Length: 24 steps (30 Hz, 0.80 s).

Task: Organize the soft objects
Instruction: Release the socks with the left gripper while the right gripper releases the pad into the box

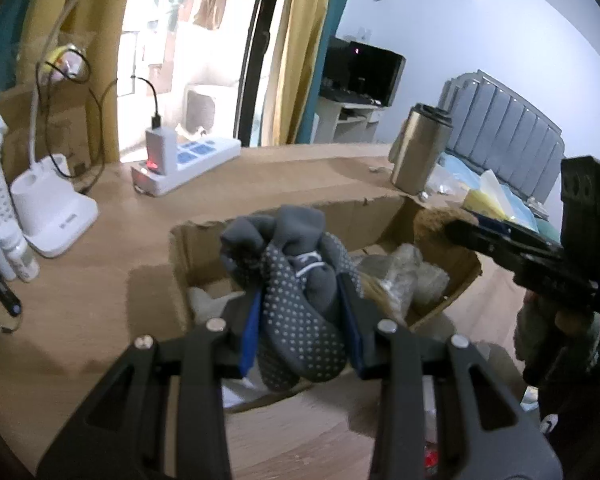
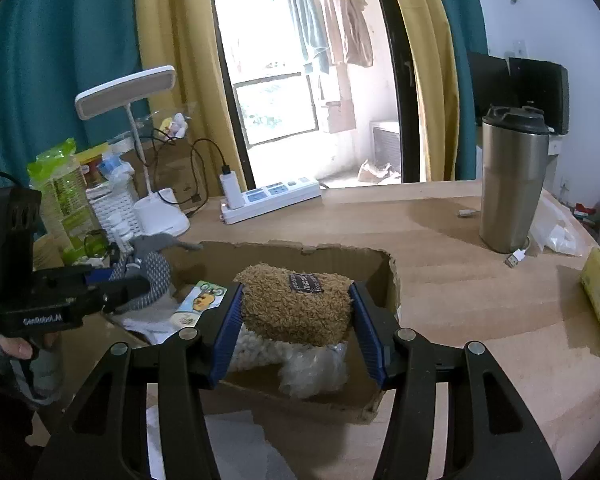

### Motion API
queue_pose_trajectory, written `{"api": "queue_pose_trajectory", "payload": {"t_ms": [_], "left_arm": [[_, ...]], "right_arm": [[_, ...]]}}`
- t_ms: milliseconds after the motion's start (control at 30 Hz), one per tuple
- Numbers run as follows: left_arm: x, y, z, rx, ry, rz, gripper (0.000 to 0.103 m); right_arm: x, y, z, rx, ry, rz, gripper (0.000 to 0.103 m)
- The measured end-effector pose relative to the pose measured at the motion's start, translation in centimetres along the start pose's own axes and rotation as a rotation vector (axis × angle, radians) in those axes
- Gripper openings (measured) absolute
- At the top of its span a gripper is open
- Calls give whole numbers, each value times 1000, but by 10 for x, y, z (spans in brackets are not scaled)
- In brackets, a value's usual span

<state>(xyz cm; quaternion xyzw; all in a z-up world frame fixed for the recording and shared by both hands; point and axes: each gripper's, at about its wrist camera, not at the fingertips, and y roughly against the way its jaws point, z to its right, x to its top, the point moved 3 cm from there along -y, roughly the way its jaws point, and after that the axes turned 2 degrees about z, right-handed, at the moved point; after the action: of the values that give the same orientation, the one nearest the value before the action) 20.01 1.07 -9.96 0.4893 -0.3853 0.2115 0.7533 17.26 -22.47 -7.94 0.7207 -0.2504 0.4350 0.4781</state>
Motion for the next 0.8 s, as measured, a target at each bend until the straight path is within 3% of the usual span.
{"api": "queue_pose_trajectory", "payload": {"t_ms": [367,500,633,800], "left_arm": [[-9,-18,21,-55,-41,-77,40],[-7,-19,20,-36,-30,-79,54],[-5,-15,21,-32,-30,-55,84],[-4,-6,23,-34,-36,-32,85]], "right_arm": [[10,-24,7,-24,0,-4,56],[13,-36,10,-50,0,-28,62],[9,-44,11,-69,3,-59,63],[9,-36,10,-65,-2,-46,63]]}}
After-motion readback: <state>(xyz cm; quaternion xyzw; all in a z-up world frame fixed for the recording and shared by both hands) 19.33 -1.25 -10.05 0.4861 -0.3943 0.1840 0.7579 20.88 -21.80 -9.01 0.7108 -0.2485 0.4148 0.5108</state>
